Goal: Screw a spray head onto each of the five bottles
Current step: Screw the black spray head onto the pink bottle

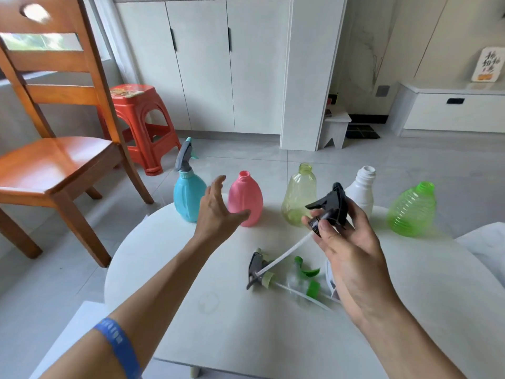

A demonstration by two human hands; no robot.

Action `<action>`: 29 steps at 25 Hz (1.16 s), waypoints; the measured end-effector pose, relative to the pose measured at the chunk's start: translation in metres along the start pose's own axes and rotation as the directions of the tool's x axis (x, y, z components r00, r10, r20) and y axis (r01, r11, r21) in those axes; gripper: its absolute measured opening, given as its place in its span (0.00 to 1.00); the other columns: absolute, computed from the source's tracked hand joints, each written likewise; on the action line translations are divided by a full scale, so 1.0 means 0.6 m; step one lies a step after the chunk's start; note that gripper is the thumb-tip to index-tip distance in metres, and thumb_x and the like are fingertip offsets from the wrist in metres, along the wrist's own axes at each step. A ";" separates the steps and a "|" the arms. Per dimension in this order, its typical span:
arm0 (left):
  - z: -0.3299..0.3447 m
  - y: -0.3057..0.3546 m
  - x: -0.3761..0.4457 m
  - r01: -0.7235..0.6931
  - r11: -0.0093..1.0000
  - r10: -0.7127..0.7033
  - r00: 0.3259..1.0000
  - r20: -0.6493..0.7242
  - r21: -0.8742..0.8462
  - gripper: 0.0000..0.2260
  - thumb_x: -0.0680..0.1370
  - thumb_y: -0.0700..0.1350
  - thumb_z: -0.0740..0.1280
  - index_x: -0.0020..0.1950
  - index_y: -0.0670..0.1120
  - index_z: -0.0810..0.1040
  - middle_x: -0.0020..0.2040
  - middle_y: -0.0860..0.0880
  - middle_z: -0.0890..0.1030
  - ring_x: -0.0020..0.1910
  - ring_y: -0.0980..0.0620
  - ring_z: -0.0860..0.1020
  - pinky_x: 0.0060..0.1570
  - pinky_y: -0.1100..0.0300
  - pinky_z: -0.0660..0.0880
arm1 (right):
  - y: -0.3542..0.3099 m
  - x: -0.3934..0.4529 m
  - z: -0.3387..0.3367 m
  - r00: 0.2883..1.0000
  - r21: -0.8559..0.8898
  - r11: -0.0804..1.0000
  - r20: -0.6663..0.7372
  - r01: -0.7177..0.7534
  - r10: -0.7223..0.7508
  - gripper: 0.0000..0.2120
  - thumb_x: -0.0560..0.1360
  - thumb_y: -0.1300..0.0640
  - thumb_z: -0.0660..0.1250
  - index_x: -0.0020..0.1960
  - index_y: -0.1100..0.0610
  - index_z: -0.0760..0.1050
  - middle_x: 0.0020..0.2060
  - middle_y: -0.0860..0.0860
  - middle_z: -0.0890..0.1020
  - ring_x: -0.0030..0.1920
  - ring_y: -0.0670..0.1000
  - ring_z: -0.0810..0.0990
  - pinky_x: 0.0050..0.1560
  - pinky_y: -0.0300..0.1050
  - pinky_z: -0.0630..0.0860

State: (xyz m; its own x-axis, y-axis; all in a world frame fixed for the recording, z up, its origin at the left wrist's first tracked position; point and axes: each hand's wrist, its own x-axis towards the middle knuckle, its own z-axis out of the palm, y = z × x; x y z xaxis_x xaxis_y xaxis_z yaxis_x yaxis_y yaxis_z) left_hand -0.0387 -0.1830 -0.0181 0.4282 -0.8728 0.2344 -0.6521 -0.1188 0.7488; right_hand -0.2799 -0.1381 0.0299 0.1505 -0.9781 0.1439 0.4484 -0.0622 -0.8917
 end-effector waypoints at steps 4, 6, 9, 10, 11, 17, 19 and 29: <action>0.061 -0.010 0.069 0.221 0.961 -0.215 0.975 0.049 -0.164 0.51 0.62 0.50 0.83 0.78 0.51 0.58 0.72 0.44 0.69 0.66 0.44 0.73 0.60 0.48 0.75 | -0.010 0.007 -0.030 1.000 0.019 1.000 -0.014 -0.014 0.015 0.21 0.74 0.65 0.68 0.67 0.59 0.74 0.53 0.54 0.84 0.57 0.57 0.83 0.65 0.51 0.73; 0.080 -0.021 0.081 0.279 0.925 -0.270 0.960 0.069 -0.257 0.43 0.61 0.51 0.83 0.72 0.52 0.66 0.63 0.45 0.77 0.52 0.52 0.78 0.44 0.59 0.77 | -0.017 0.012 -0.045 0.999 0.016 1.000 -0.035 -0.019 0.019 0.22 0.71 0.60 0.69 0.65 0.58 0.75 0.53 0.52 0.86 0.55 0.52 0.84 0.62 0.50 0.73; 0.091 -0.026 0.072 0.224 0.933 -0.233 0.973 0.002 -0.282 0.37 0.60 0.50 0.83 0.65 0.55 0.69 0.53 0.49 0.78 0.47 0.50 0.78 0.36 0.63 0.73 | -0.024 0.017 -0.067 0.999 -0.049 0.999 -0.045 0.022 -0.024 0.23 0.70 0.57 0.70 0.65 0.56 0.76 0.52 0.47 0.86 0.50 0.43 0.84 0.53 0.49 0.72; 0.087 -0.021 0.065 0.188 0.946 -0.200 0.980 -0.020 -0.265 0.37 0.60 0.50 0.83 0.64 0.56 0.69 0.54 0.49 0.77 0.49 0.48 0.78 0.37 0.61 0.74 | -0.026 0.018 -0.072 0.998 -0.054 0.998 -0.047 0.043 -0.046 0.23 0.70 0.57 0.69 0.66 0.55 0.76 0.52 0.47 0.86 0.50 0.43 0.83 0.52 0.49 0.72; 0.078 -0.014 0.056 0.147 0.961 -0.160 0.986 -0.037 -0.232 0.38 0.60 0.50 0.83 0.65 0.56 0.69 0.55 0.48 0.76 0.51 0.47 0.77 0.40 0.58 0.76 | -0.028 0.019 -0.077 0.996 -0.048 0.996 -0.050 0.070 -0.073 0.24 0.71 0.58 0.69 0.66 0.54 0.75 0.52 0.47 0.86 0.51 0.43 0.83 0.51 0.49 0.72; -0.019 0.019 -0.065 -0.211 0.946 0.238 0.968 -0.085 0.246 0.39 0.58 0.51 0.79 0.67 0.57 0.69 0.59 0.49 0.72 0.55 0.44 0.69 0.45 0.51 0.71 | -0.042 0.019 -0.089 0.953 -0.088 0.951 -0.034 0.296 -0.300 0.24 0.77 0.67 0.65 0.72 0.57 0.68 0.56 0.53 0.83 0.57 0.52 0.79 0.55 0.50 0.76; -0.037 0.029 -0.108 -0.267 0.888 0.326 0.940 -0.101 0.374 0.39 0.59 0.48 0.80 0.67 0.55 0.70 0.62 0.49 0.73 0.58 0.42 0.71 0.45 0.48 0.72 | -0.045 0.017 -0.082 0.947 -0.082 0.945 -0.031 0.317 -0.320 0.27 0.76 0.66 0.65 0.73 0.58 0.66 0.56 0.53 0.83 0.57 0.51 0.80 0.55 0.45 0.77; -0.048 0.055 -0.154 -0.268 0.843 0.354 0.929 -0.106 0.466 0.39 0.60 0.49 0.81 0.70 0.52 0.72 0.67 0.47 0.74 0.64 0.40 0.70 0.49 0.46 0.71 | -0.002 0.002 -0.046 0.970 -0.062 0.968 -0.009 0.241 -0.242 0.27 0.76 0.74 0.64 0.72 0.56 0.69 0.52 0.52 0.86 0.55 0.53 0.83 0.55 0.44 0.80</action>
State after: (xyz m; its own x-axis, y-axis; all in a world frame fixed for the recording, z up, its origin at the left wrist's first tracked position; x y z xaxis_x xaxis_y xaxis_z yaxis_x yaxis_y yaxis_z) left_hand -0.0816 -0.0927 0.0032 0.2330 -0.8031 0.5484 -0.9562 -0.0864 0.2798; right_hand -0.3045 -0.1448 0.0194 0.0294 -0.9356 0.3517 0.4158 -0.3085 -0.8555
